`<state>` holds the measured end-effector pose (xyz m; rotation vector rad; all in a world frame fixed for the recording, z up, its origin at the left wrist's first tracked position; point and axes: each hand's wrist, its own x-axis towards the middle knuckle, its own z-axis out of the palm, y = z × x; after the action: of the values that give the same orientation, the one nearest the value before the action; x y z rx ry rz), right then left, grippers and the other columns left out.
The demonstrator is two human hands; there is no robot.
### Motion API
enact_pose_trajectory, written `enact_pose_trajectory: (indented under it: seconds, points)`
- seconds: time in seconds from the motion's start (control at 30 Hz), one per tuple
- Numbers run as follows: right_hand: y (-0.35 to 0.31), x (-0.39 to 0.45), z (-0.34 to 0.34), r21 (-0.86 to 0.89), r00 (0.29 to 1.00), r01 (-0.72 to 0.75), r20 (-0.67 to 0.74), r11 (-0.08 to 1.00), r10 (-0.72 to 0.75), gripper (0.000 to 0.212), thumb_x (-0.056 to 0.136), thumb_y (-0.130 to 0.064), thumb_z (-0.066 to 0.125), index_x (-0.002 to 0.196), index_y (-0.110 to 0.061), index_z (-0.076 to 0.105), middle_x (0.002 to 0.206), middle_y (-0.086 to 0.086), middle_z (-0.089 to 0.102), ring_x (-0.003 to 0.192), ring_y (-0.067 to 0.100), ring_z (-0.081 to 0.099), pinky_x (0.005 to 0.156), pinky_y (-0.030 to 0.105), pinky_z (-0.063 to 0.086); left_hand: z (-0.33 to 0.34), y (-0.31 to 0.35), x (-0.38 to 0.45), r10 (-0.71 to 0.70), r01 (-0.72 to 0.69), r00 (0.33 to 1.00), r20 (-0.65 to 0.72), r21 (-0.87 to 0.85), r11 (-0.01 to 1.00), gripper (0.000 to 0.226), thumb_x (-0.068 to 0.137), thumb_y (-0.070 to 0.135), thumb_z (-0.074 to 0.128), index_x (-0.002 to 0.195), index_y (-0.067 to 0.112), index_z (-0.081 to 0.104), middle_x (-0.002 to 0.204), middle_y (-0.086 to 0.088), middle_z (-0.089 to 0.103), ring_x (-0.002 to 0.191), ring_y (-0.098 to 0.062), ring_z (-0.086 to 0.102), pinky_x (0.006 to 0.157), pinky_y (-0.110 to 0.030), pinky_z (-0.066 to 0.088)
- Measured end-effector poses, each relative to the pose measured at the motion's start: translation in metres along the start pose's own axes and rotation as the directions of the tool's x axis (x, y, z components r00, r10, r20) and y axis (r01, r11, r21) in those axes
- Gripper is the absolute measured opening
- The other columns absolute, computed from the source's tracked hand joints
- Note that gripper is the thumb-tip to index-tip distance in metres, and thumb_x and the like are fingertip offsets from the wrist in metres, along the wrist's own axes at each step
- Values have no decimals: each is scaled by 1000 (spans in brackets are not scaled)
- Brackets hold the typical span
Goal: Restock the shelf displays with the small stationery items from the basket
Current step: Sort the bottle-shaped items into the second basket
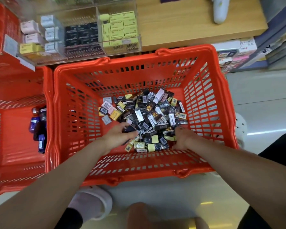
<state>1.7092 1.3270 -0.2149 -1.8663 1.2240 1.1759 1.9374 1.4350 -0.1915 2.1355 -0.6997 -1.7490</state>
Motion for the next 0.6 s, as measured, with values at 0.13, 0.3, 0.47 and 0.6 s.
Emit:
enact_pose_trajectory:
  seconds: [0.13,0.3,0.47,0.6]
  points:
    - [3,4,3,-82,998,23,-52,996,-27,72,88,-7,66,147,-9,25,133,12,54,119,29,53,95,37,51,17,-1,-1,-26,25,995,92,14,1000,29,90,36,70,111,19,59,76,-5,65,67,-14,60,66,-24,52]
    - [16,0,0,93,989,147,-6,985,-147,57,94,-18,61,141,-3,32,136,19,49,118,33,53,93,37,44,32,0,1,-51,58,994,92,-80,995,29,93,32,68,110,11,58,78,-6,61,69,-19,56,71,-31,50]
    - [10,-12,-17,47,988,89,125,995,-94,67,97,-35,58,149,-4,29,145,11,44,124,26,51,98,31,46,34,6,-2,-78,90,995,58,-264,960,30,94,25,66,118,11,56,97,-10,68,84,-18,63,88,-39,57]
    - [9,-35,-49,282,988,144,9,949,-153,44,94,-34,63,133,-14,58,133,6,56,119,23,55,87,26,42,31,23,-17,-109,111,993,39,-568,816,33,93,28,66,123,18,56,104,-9,67,92,-20,64,88,-39,57]
